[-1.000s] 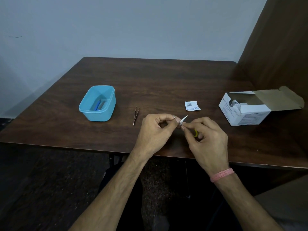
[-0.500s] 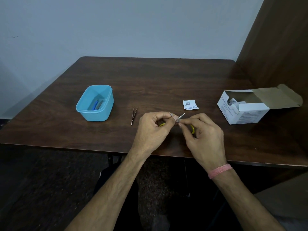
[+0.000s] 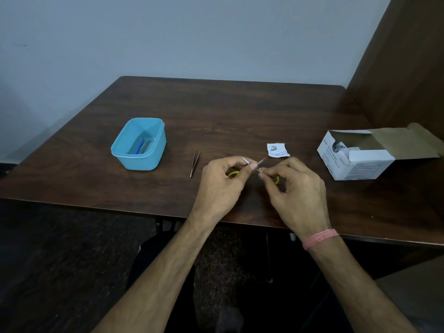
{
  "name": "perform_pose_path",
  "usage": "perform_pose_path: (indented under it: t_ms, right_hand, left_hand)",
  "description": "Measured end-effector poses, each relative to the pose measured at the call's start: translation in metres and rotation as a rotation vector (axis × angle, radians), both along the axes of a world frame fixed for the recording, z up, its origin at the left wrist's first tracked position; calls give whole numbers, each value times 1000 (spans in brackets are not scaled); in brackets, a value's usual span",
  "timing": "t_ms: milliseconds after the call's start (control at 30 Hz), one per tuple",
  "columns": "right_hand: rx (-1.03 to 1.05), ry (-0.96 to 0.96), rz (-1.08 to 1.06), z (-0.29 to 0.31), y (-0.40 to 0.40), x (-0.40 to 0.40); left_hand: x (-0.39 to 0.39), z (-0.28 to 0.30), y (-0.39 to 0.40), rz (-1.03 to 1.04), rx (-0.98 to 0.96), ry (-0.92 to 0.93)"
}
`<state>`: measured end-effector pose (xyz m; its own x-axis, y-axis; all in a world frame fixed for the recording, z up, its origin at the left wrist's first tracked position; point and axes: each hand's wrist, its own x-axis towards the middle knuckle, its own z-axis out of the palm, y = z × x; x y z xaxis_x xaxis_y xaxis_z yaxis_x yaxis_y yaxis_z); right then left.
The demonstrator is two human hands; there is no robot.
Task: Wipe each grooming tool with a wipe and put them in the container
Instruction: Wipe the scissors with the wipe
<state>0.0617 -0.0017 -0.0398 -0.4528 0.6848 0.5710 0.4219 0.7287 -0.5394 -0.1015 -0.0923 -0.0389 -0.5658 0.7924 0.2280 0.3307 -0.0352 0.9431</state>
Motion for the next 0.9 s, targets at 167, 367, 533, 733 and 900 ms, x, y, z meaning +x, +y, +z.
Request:
perform_pose_path:
  t_ms: [167,367,533,733,900]
  right_hand:
    - [-45,2,-8,1,-4,-12]
    - [-81,29,-34,0,3,-10]
    - [-2,-11,-41,-1,-1,-15]
    - [76,-65,47,1,14,-2]
    - [192,-94,86,1,10,-3]
  left_hand:
    - [-2,-1,1,2,-5,1]
    - [0,-1,0,24,14,-10]
    - [2,-2,2,49,1,22]
    - [6,2,2,88,-9,-13]
    - [9,6,2,103,-37,22]
